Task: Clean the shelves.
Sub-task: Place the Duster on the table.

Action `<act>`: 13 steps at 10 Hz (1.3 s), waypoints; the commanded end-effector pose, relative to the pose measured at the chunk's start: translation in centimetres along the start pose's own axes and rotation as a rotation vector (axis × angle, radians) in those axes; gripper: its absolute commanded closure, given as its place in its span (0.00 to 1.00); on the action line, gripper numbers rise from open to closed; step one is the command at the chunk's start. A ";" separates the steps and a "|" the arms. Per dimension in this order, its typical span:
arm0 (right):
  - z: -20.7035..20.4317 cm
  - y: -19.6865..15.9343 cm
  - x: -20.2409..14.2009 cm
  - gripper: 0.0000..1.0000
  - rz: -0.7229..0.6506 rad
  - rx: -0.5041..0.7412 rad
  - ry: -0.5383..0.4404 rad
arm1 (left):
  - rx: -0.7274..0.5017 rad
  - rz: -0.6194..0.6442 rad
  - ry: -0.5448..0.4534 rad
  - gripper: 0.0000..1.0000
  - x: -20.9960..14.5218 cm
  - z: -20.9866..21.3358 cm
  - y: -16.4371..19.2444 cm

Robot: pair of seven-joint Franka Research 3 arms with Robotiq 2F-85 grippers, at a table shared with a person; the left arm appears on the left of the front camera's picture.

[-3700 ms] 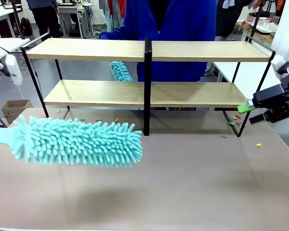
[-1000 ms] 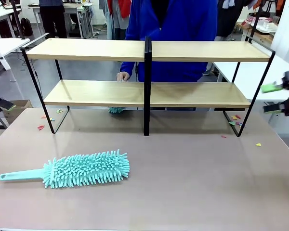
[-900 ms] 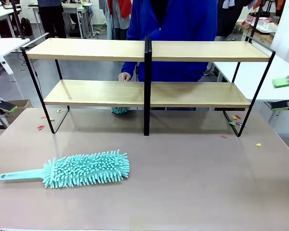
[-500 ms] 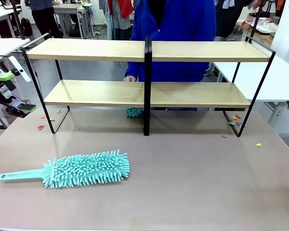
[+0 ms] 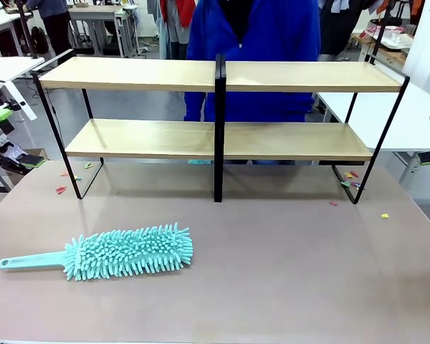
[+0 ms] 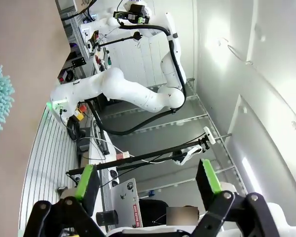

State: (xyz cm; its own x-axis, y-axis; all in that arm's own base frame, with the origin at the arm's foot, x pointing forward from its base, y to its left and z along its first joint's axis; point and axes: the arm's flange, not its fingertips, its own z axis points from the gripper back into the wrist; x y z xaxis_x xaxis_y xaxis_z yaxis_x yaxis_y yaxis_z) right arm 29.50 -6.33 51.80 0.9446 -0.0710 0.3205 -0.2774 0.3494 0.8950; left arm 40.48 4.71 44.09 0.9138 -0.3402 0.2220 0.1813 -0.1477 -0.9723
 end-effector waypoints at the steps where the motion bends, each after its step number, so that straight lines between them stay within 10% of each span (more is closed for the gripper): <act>1: -0.2 -0.1 0.0 0.00 0.027 0.017 -0.022 | 0.004 -0.003 0.012 0.00 -0.3 0.4 -0.4; 13: -0.2 -0.1 0.0 0.00 0.027 0.017 -0.022 | 0.004 -0.003 0.012 0.00 -0.3 0.4 -0.4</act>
State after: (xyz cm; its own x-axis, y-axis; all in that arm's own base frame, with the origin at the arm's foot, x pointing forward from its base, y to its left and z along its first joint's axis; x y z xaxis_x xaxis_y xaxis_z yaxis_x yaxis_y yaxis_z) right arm 29.49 -6.41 51.82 0.9435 -0.0739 0.3230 -0.2788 0.3494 0.8945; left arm 40.52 4.52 44.07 0.9126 -0.3436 0.2216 0.1809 -0.1467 -0.9725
